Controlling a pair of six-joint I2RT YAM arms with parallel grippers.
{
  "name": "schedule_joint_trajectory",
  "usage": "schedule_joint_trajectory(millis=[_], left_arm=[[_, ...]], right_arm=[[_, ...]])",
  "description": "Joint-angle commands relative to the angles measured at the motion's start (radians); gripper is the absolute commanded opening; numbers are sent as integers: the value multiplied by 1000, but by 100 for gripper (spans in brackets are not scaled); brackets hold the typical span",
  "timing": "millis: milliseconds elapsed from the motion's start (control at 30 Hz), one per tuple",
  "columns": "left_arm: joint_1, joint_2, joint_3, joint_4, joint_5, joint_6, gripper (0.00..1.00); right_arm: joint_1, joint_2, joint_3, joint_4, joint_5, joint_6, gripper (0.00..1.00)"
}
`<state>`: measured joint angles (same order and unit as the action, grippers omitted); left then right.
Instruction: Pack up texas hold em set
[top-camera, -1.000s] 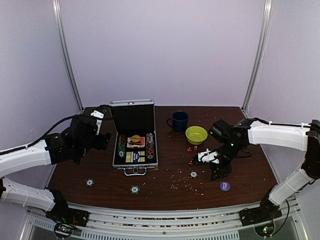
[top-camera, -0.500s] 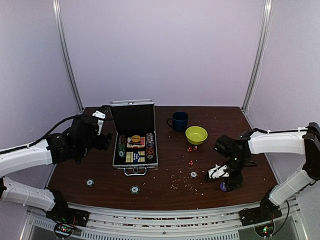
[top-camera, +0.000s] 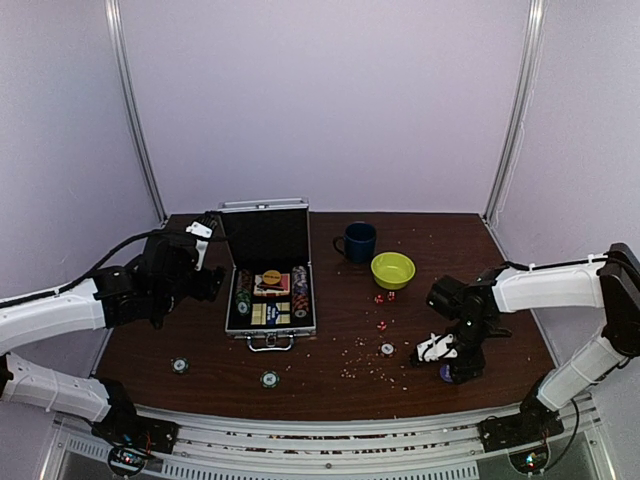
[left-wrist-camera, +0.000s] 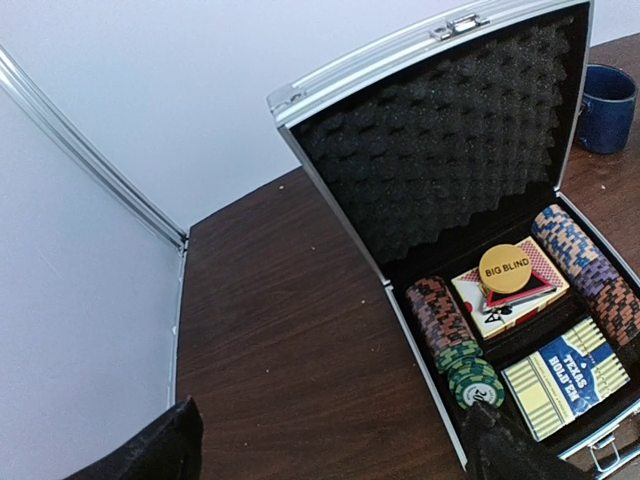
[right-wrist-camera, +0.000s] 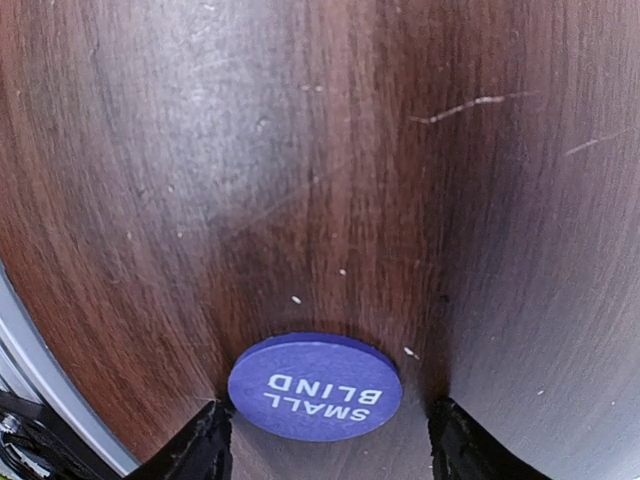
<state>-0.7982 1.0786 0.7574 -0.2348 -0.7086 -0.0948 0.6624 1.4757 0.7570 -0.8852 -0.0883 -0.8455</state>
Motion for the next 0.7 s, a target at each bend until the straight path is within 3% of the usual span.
schedule_joint_trajectory(millis=[0, 667], left_arm=[[4, 9, 5, 44, 16, 14, 92], [5, 14, 8, 43, 16, 19, 92]], right_arm=[[-3, 3, -14, -1, 3, -18, 68], [56, 1, -38, 48, -41, 34, 63]])
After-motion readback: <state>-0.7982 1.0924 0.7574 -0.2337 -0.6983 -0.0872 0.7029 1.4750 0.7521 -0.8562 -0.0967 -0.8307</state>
